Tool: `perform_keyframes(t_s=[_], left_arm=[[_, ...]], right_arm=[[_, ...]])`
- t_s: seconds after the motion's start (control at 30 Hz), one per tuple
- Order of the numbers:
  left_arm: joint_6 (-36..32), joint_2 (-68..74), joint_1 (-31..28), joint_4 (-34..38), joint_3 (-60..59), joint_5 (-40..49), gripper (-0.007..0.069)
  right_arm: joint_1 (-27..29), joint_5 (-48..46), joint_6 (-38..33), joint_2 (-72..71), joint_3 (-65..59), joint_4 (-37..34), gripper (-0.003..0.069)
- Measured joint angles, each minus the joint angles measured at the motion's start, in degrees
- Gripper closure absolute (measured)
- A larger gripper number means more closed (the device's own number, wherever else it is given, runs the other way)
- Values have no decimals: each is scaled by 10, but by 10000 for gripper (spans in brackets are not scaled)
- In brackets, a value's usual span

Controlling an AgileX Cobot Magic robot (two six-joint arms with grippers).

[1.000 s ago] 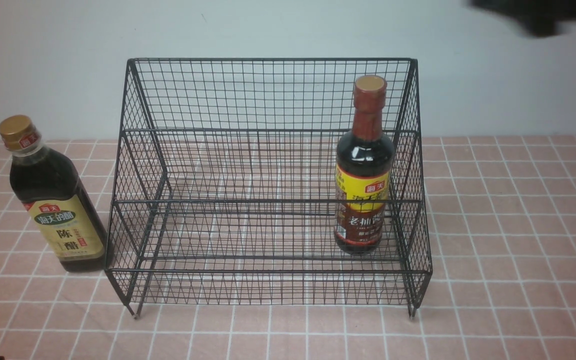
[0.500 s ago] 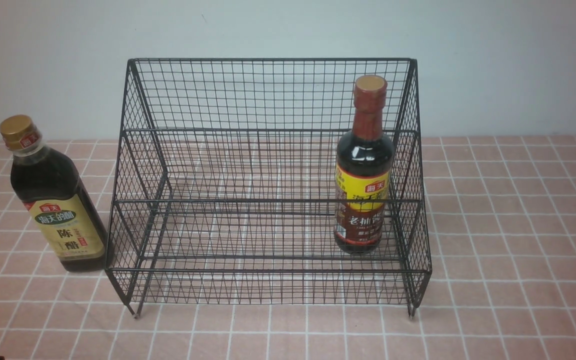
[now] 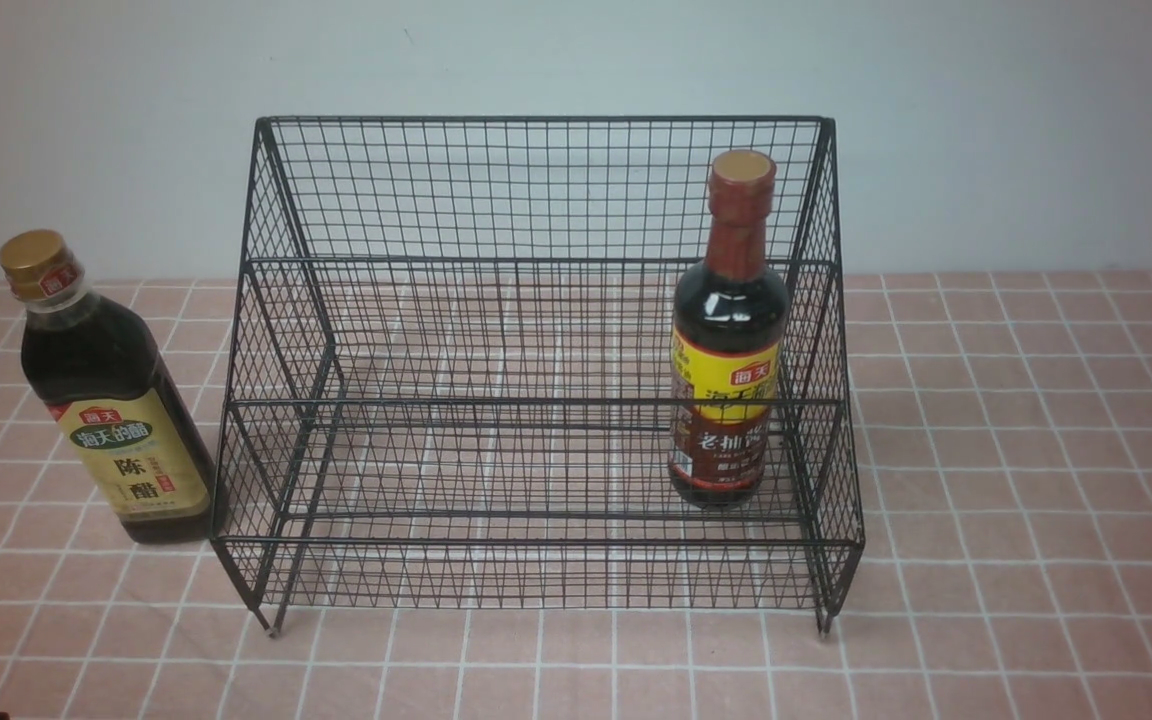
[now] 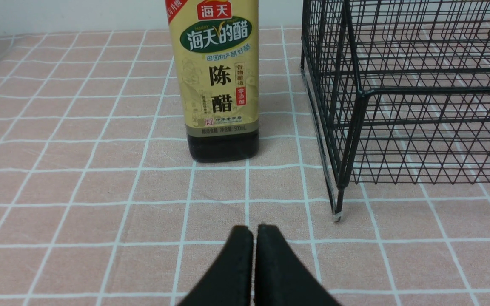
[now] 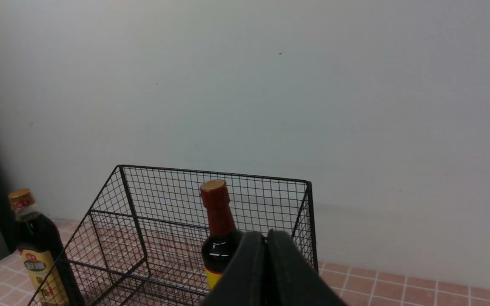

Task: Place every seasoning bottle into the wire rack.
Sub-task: Use the left arm to grab the condiment bottle closest to it

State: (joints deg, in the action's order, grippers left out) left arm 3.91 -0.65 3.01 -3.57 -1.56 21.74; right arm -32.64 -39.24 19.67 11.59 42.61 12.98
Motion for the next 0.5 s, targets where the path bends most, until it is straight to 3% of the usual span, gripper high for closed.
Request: perform_keyframes(t_s=[0.1, 0.23, 0.33, 0.5], left_arm=[[0, 0, 0, 0, 0, 0, 631], [0, 0, 0, 0, 0, 0, 631], [0, 0, 0, 0, 0, 0, 631], [0, 0, 0, 0, 0, 0, 631]], right_arm=[[0, 73, -37, 0, -34, -21, 672], [0, 154, -137, 0, -68, -85, 672], [0, 174, -197, 0, -80, -133, 672], [3, 177, -216, -7, -110, -155, 672]])
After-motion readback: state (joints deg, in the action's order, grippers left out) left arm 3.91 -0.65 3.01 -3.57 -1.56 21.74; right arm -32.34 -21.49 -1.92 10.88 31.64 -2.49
